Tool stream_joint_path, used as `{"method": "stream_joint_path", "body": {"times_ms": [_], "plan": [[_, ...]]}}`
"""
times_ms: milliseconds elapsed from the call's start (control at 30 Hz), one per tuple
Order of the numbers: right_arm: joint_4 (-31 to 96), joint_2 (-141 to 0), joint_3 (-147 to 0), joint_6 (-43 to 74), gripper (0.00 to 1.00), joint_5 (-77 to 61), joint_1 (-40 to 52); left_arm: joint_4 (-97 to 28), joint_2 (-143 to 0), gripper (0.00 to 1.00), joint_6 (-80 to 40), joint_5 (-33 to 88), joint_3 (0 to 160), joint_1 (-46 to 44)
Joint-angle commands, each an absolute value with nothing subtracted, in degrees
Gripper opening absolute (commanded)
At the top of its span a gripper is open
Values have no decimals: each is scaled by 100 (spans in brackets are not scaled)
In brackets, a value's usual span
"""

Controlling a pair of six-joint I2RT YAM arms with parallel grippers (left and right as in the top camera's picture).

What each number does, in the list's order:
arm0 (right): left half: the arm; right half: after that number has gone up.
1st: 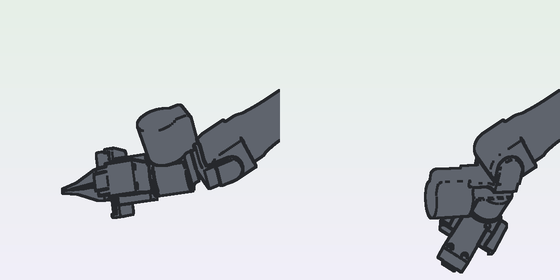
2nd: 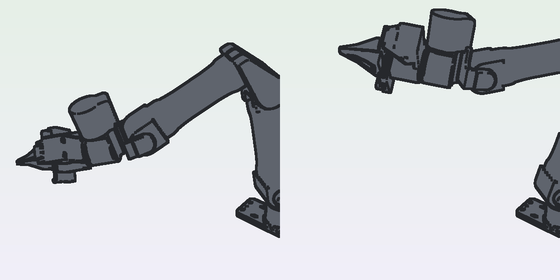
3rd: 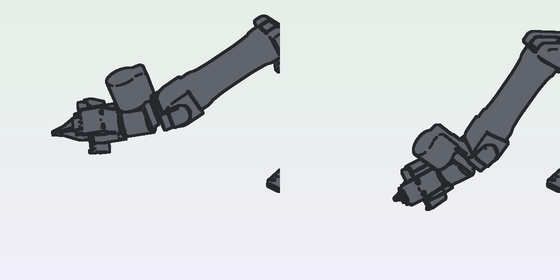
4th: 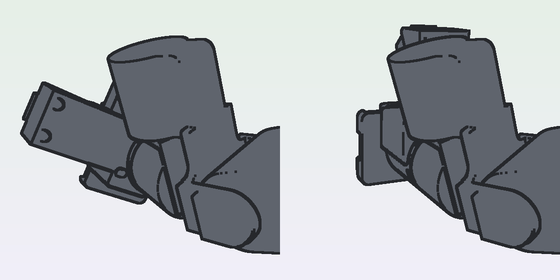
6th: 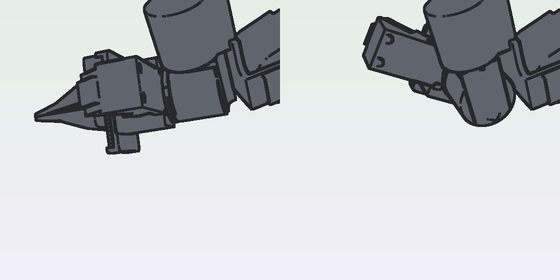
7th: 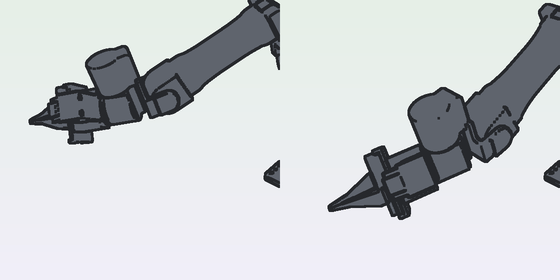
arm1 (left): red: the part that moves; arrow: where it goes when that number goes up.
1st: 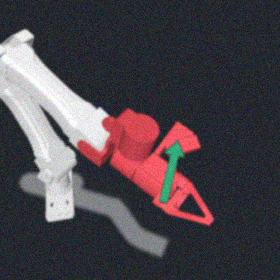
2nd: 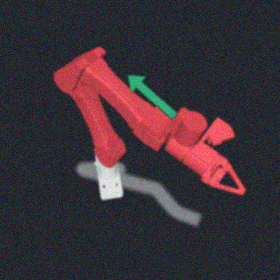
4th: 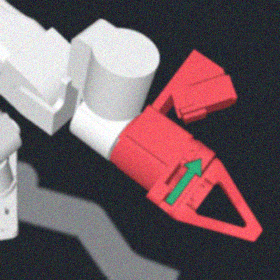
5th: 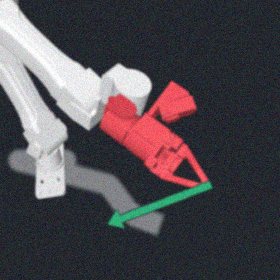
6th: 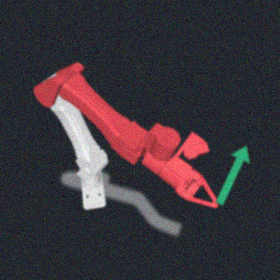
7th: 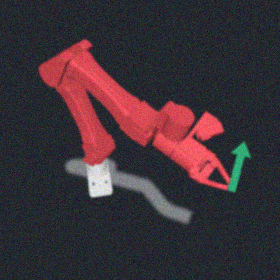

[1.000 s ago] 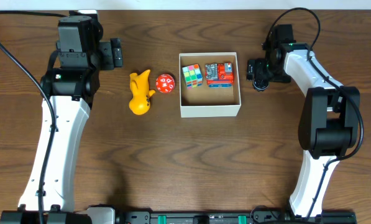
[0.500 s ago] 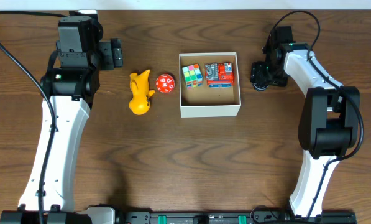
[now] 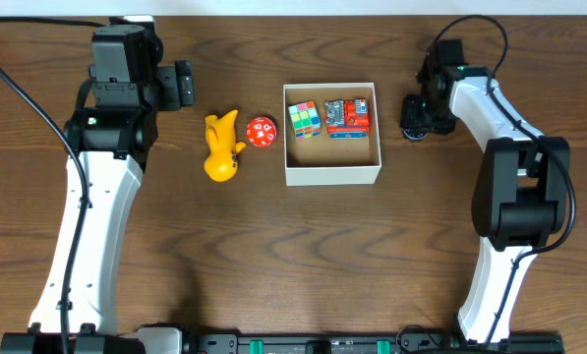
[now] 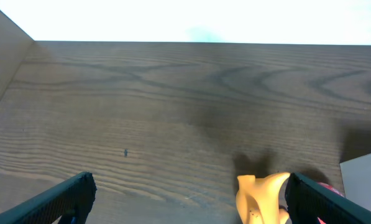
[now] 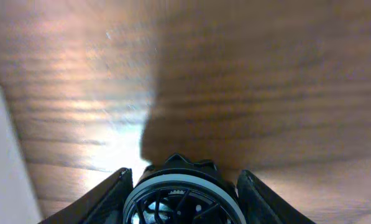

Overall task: Pack container
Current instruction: 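Carry the black puck into the box, release, and retract right arm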

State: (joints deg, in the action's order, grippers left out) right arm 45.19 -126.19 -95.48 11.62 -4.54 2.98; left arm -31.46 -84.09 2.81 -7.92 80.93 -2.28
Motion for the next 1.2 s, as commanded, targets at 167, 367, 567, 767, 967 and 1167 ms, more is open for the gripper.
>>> {"method": "stream_joint_path", "body": {"times_ms": [167,367,567,767,967,1167], "plan": [[4814,-12623,-11069,1194,55,-1022,386,-3124,-8377,98,211,-858,8200,-200],[5135,-12623,-11780,954,55,-1555,738,-3124,-8377,98,211,-858,8200,-200],[5575,-12623,-12158,298,56,-1699,1304,-3124,-8377,98,211,-858,8200,-200],[6222,-12621,-12234,-519,61,-1699,1800,-3124,-8377,98,211,-858,8200,-200],[7015,-12621,-12234,-1144,63,-1695,2021,-3124,-8377,98,211,-858,8200,-200],[7179,-12621,-12234,-1140,63,-1693,2027,-3124,-8377,98,211,-858,8200,-200]]}}
